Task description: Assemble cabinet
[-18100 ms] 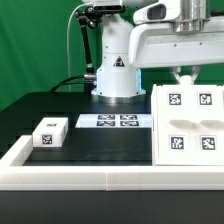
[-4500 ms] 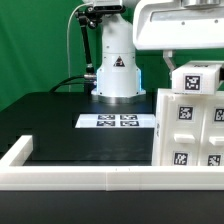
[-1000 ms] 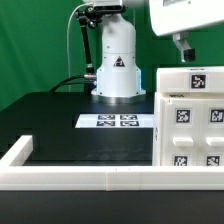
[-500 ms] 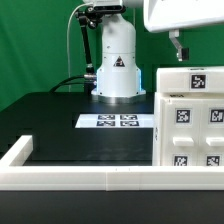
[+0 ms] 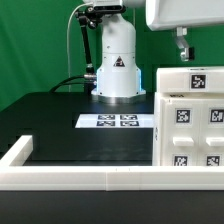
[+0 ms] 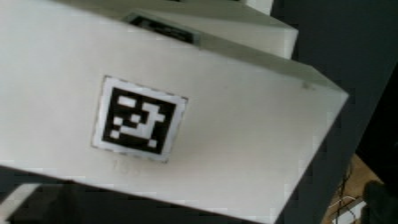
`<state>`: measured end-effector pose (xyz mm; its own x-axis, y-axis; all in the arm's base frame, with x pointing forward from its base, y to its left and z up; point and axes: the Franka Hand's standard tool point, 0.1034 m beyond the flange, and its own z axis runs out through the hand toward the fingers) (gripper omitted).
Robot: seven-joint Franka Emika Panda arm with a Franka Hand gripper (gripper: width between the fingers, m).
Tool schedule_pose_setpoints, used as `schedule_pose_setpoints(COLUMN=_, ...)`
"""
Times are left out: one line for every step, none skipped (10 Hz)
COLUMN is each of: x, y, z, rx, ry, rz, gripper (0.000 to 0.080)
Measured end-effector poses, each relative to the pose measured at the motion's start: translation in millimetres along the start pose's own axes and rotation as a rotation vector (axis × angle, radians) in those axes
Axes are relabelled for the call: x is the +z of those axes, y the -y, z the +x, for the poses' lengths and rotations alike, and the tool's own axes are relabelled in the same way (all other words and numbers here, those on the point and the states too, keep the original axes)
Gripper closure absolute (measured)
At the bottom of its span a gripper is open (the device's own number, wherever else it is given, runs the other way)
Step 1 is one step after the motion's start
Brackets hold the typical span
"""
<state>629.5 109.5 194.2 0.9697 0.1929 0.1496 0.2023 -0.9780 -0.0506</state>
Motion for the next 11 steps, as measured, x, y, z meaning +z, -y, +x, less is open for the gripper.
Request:
schedule_pose_setpoints(x=1.1, y=-2.3, z=-0.6, rx=-0.080, ry=0.002, rz=-0.006, gripper=0.0003)
schedule_pose_setpoints(x=1.3, y=-3.5, z=-0.8, rx=-0.127, ry=0.004, rz=-0.009, gripper=0.0003)
schedule_pose_setpoints(x=1.3, y=-6.2, z=-0.4, rx=-0.262, ry=0.001, rz=-0.013, gripper=0.0003)
schedule_pose_setpoints(x=1.9, y=-10.7, z=0.0, rx=-0.420, ry=-0.008, rz=-0.019, gripper=0.0003)
schedule_pose_setpoints(x=3.1, y=-9.4, z=-1.4, rx=-0.490, ry=-0.003, rz=-0.020, gripper=0.0003)
schedule_pose_setpoints(x=3.7, y=-6.6, z=-2.6, rx=-0.614, ry=0.011, rz=-0.025, gripper=0.0003)
schedule_pose_setpoints(x=3.7, y=-5.0, z=-4.9, rx=-0.734, ry=0.049, rz=-0.013, gripper=0.0003)
schedule_pose_setpoints(x=5.0, y=-5.2, z=-7.0, rx=-0.864, ry=0.073, rz=0.005, gripper=0.0003)
schedule_pose_setpoints(x=7.5, y=-5.9, z=-10.5, rx=-0.944, ry=0.089, rz=0.017, gripper=0.0003)
schedule_pose_setpoints(x=7.7, y=-6.7, z=-11.0, rx=-1.013, ry=0.093, rz=0.016, gripper=0.0003)
schedule_pose_setpoints(x=8.3, y=-7.6, z=-11.6, rx=-1.083, ry=0.097, rz=0.015, gripper=0.0003)
